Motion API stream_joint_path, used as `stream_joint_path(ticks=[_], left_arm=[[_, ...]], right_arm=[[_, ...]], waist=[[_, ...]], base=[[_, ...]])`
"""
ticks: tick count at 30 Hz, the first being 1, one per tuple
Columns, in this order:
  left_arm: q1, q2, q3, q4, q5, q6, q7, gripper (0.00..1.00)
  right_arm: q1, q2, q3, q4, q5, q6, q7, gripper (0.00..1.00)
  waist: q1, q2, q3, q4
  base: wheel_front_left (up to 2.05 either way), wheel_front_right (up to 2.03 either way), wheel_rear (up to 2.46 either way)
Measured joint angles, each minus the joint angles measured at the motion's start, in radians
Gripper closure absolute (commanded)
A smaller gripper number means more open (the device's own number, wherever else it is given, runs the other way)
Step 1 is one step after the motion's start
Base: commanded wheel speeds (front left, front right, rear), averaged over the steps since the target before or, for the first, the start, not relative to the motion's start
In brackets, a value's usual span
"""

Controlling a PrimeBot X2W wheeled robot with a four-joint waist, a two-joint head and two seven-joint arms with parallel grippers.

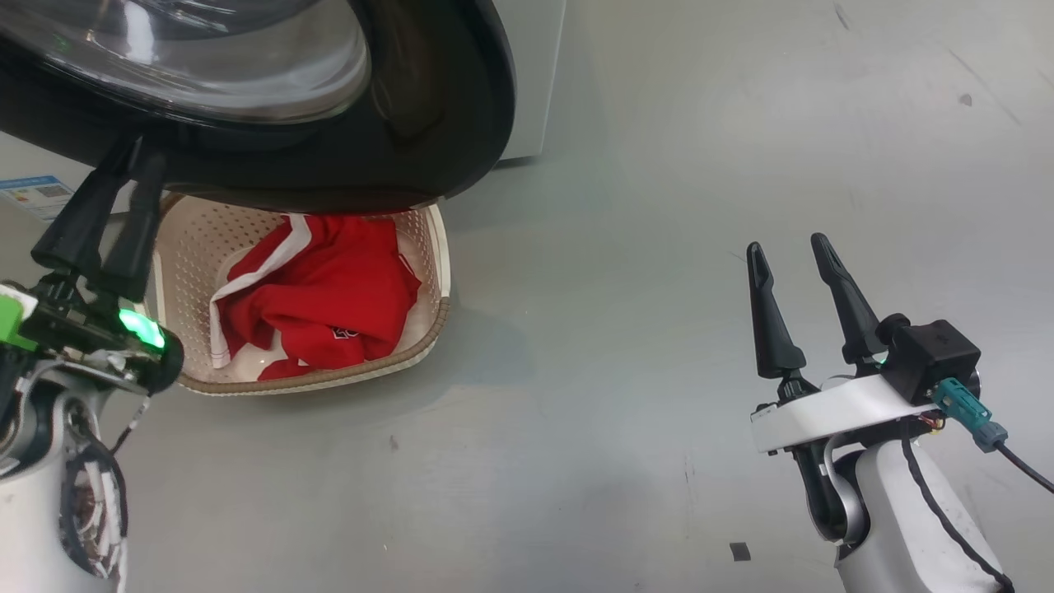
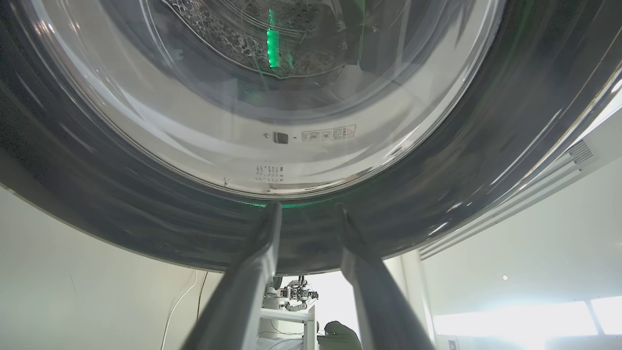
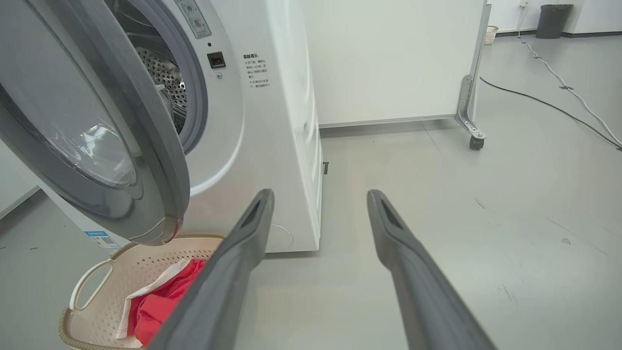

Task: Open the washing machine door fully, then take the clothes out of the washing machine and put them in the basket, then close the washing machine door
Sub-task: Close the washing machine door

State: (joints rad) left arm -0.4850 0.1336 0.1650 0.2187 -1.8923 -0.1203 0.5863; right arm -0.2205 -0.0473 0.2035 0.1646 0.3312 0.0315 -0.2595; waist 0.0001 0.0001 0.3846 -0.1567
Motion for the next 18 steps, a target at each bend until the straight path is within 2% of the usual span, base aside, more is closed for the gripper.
stream_joint_path(ticks=[10,18], left_arm=[[0.155,-0.080,0.064,-0.109,0.002,0.000,-0.017,0.00],[0.291,-0.090,0.074,-0.148,0.038,0.000,-0.026,0.00]], right_arm=[[0.055,0.000,-0.013,0.023,-0.021,0.002,0.000,0.00],[0.091,0.000,-0.012,0.037,-0.022,0.010,0.000,0.00]], waist=[[-0.0001,0.0000,-0.083,0.071],[-0.0001,0.0000,-0.141,0.097]], base=[[0.00,0.00,0.00],[0.00,0.00,0.00]])
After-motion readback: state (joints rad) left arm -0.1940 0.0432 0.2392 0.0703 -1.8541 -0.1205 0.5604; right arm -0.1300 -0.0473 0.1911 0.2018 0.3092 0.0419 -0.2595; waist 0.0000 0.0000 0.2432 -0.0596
